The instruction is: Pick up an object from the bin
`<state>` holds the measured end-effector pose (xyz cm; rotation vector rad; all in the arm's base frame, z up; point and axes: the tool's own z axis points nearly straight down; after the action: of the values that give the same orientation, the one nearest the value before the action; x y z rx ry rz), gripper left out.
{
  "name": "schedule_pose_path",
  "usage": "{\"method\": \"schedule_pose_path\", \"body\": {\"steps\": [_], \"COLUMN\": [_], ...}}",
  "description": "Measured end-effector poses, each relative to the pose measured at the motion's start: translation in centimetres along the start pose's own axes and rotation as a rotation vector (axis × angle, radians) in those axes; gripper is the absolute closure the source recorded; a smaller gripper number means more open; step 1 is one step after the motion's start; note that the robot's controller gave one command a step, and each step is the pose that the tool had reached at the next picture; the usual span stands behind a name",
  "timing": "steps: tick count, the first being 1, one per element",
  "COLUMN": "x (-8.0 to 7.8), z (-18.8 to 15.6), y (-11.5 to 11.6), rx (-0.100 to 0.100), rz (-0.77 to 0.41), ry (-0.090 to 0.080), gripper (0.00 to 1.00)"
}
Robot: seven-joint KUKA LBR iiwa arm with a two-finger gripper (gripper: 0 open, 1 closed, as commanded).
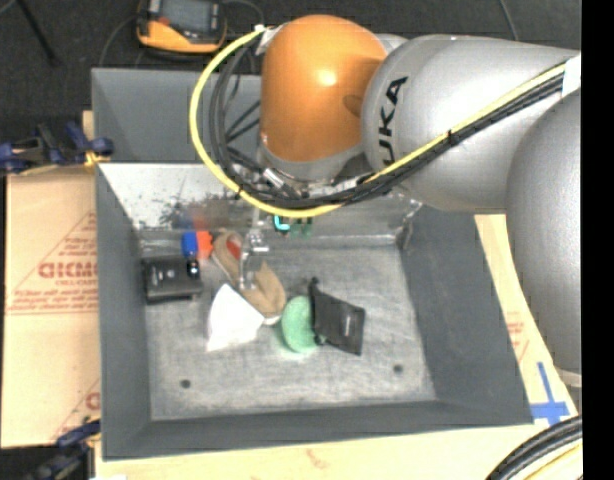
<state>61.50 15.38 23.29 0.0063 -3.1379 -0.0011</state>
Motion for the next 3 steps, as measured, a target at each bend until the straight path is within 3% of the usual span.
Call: {"method": "schedule_pose_path", "body": {"steps": [1,2,3], "x": [-0.2,1.3,2.7], "z": [-0.5,1.7,5.7], "y": [-0.1,-1.2,-1.7], "rx": [-0.001,-0.004,0.000], "rz": [0.003,0.092,0.183], "ry": [-0.008,-0.015,-0.006], "gripper": [0.00,0.00,0.00]}}
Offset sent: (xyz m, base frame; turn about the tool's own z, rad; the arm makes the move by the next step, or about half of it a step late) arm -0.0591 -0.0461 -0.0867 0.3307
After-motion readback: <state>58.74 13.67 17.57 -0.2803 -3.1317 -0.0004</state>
